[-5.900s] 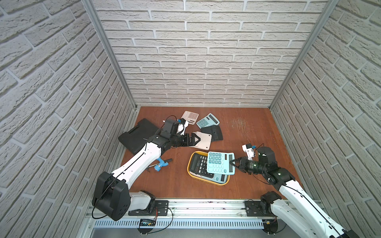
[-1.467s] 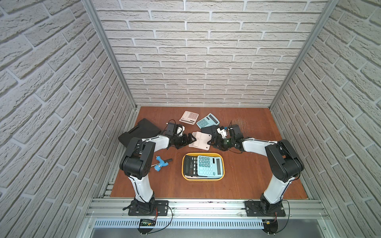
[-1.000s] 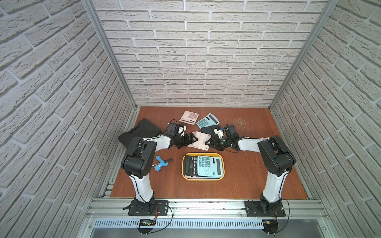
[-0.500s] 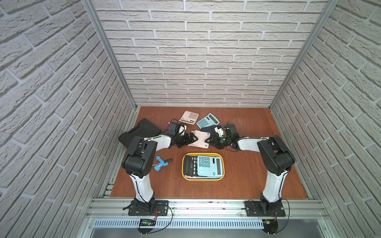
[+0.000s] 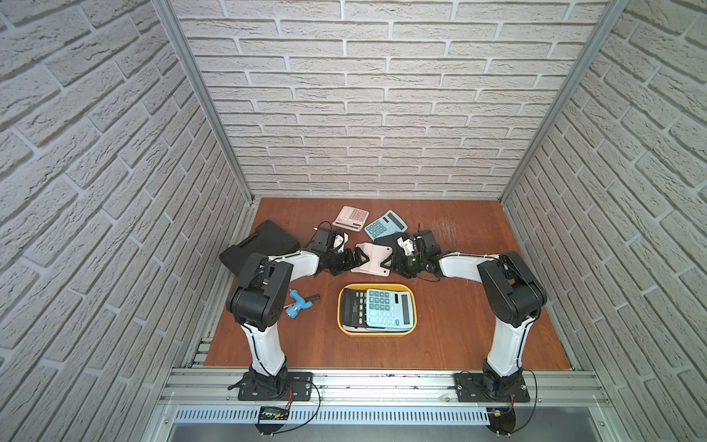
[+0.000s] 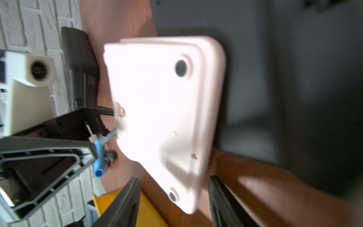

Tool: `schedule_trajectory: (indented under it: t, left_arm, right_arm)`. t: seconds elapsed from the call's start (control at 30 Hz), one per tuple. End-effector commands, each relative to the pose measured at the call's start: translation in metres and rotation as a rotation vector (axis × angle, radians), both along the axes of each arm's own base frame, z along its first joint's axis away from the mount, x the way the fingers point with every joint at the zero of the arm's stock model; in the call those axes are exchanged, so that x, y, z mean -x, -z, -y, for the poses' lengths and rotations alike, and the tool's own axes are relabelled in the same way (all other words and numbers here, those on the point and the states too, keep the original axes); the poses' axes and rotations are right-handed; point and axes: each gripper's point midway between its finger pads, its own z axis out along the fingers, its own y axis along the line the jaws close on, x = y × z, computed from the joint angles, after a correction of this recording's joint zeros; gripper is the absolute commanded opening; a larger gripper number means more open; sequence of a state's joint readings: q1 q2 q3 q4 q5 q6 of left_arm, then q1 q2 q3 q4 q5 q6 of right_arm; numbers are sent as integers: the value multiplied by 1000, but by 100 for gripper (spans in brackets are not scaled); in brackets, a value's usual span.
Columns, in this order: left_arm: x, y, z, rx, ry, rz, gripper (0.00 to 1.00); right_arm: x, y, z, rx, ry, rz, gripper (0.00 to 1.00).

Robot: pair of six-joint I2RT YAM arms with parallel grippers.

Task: Put the calculator in the storage box
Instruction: Pick up the calculator from the center of the board.

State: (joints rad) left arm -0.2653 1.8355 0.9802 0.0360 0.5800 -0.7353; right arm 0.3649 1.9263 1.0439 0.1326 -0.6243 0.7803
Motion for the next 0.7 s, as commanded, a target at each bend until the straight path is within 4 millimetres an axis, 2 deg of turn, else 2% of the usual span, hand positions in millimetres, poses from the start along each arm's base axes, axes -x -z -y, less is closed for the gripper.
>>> schedule_trajectory:
  t: [0.0, 0.2, 0.3, 0.43, 0.53, 0.67]
  left_arm:
    - [8, -1, 9, 11, 33, -18, 98]
    - [11, -11, 8, 14, 42, -1, 98]
    - [12, -21, 4, 18, 33, 16, 98]
    - [10, -38, -15, 27, -19, 50, 98]
    - [12, -56, -29, 31, -53, 77, 98]
    - [19, -85, -45, 19, -91, 125, 98]
  right_arm:
    - [-12, -38, -28, -201, -33, 86, 49]
    - [-16, -61, -34, -291, -27, 132, 27]
    - [-16, -60, -33, -274, -28, 133, 15]
    - [-11, -56, -27, -208, -33, 141, 4]
    - [-6, -57, -19, -137, -46, 173, 3]
    - [1, -75, -11, -71, -84, 262, 3]
